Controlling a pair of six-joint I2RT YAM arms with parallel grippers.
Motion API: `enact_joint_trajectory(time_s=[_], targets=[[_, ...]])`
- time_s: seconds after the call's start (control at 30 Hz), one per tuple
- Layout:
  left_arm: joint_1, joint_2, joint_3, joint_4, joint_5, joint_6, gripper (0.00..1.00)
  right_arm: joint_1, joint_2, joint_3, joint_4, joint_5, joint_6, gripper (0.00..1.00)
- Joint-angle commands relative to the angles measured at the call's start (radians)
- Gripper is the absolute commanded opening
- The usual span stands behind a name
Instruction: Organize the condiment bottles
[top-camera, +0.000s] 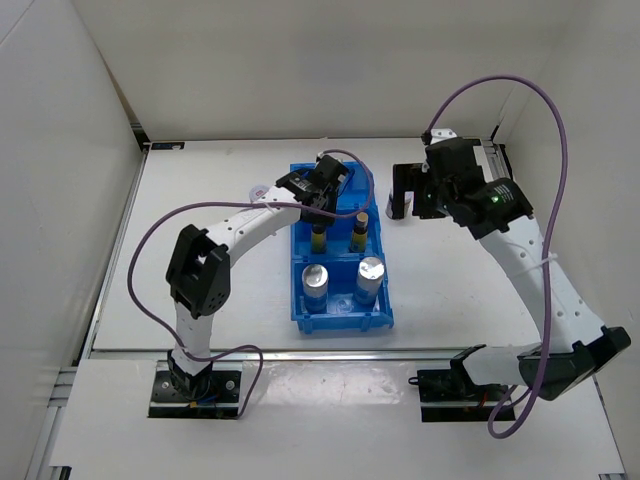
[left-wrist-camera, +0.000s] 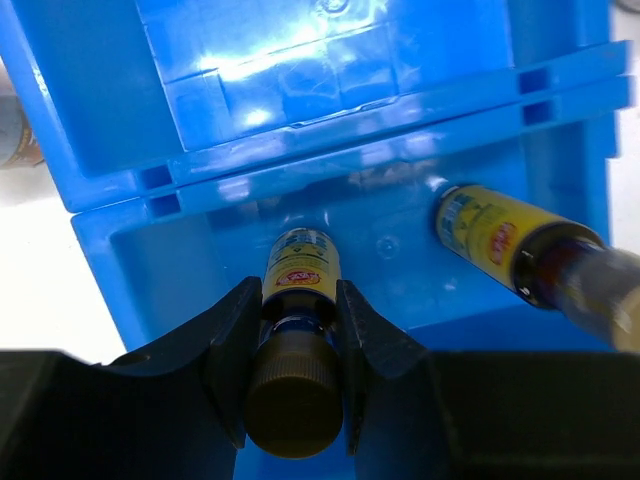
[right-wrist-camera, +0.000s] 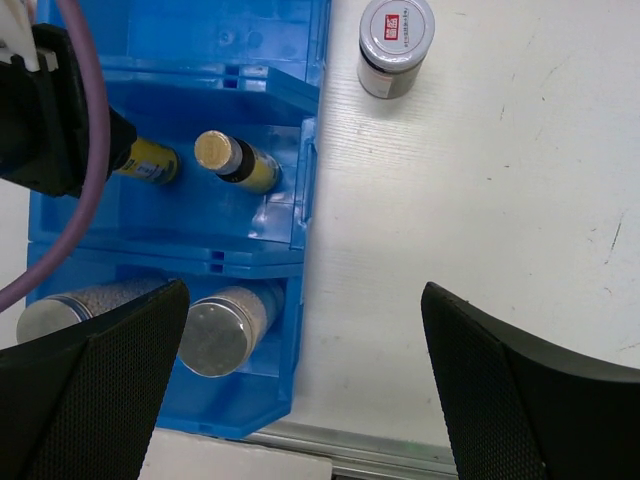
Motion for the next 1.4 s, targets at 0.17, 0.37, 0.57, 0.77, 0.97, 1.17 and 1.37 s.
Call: enact_joint_trajectory(time_s=[0.17,0.37,0.57,0.77,0.97,1.17,1.37], targets=[[-0.006,-0.012,0.006,0.042,-0.035,-0.037,0.33,-0.012,-0.043,-0.021,0.012,0.002,0.022,1.00],[-0.006,-0.035,0.006,0.042,-0.057,-0.037,0.73,-0.056,0.007,0.002,-0.020,-0.029,0.031,1.00],[-0.006,-0.074,0.015,0.028,-0.057,-0.008,0.88,-0.171,0.092,0.048,-0.029,-0.163,0.040,1.00],[0.022,-0.225,0.118,-0.033,-0.111,0.036,1.00,-0.242,0.260,0.153,-0.006,-0.205,0.008,1.00],[0.144,-0.457,-0.032,-0.016,-0.195,0.098,1.00,-0.233,0.446,0.216,0.020,-0.097,0.019,1.00],[0.298,-0.554,-0.278,0.060,-0.210,0.135,1.00,-0.233,0.607,0.248,0.081,-0.013,0.019,1.00],[0.347,-0.591,-0.419,0.149,-0.200,0.160,1.00,-0.257,0.799,0.357,0.091,-0.005,-0.013,1.00]])
